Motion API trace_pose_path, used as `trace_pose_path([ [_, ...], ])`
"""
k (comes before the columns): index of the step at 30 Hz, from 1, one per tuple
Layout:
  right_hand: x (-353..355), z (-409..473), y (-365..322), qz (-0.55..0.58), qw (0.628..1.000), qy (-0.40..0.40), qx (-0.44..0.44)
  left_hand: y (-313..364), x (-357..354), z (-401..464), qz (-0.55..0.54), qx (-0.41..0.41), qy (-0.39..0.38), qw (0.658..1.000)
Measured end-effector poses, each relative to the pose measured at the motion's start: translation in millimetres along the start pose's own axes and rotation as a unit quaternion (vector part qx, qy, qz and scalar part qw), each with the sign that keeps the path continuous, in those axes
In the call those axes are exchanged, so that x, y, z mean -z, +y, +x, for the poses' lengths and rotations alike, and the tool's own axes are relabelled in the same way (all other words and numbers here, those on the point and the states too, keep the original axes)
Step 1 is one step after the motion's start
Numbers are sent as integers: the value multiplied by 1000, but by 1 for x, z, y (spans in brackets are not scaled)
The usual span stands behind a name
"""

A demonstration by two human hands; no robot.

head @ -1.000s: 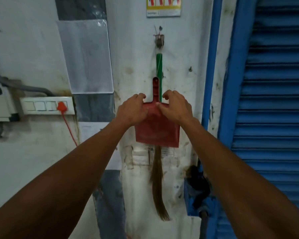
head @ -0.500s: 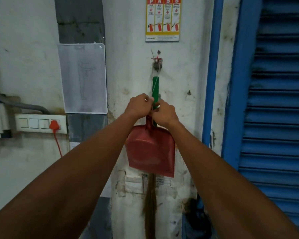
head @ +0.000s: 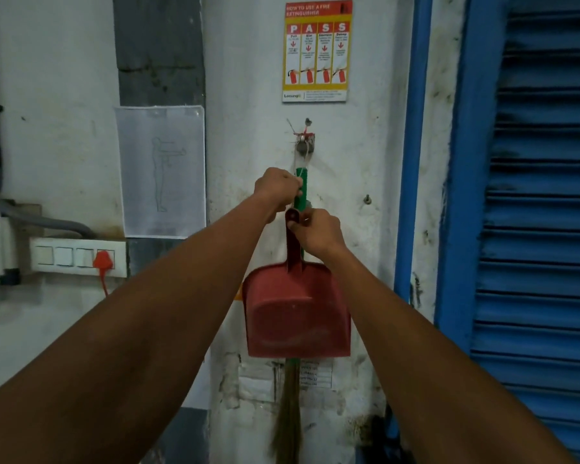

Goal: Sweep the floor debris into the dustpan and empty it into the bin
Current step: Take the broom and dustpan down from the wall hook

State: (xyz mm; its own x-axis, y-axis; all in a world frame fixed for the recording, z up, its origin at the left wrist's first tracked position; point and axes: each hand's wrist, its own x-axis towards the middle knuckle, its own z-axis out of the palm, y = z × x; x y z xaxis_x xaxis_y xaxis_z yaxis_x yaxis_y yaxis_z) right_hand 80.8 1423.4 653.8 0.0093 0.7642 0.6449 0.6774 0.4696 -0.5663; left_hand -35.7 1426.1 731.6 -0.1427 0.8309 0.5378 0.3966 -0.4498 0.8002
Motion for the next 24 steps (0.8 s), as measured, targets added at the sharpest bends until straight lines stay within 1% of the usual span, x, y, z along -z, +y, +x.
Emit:
trace_pose_path([
  [3,6,3,-5,25,999,21,1,17,5,14,-5,4,-14,1000],
  [7,16,11,-13,48,997,52,-14,36,12,28,-65,31,28,997],
  [10,21,14,-20,50,997,63,-15,47,18,36,-106,42,31,993],
  [14,23,14,-30,54,996,75,-12,58,26,37,-187,73,26,979],
  [18,22,12,-39,53,995,78,-17,65,30,35,-229,111,3,967],
  [24,23,12,-46,73,992,93,-41,69,29,41,-283,152,25,947],
])
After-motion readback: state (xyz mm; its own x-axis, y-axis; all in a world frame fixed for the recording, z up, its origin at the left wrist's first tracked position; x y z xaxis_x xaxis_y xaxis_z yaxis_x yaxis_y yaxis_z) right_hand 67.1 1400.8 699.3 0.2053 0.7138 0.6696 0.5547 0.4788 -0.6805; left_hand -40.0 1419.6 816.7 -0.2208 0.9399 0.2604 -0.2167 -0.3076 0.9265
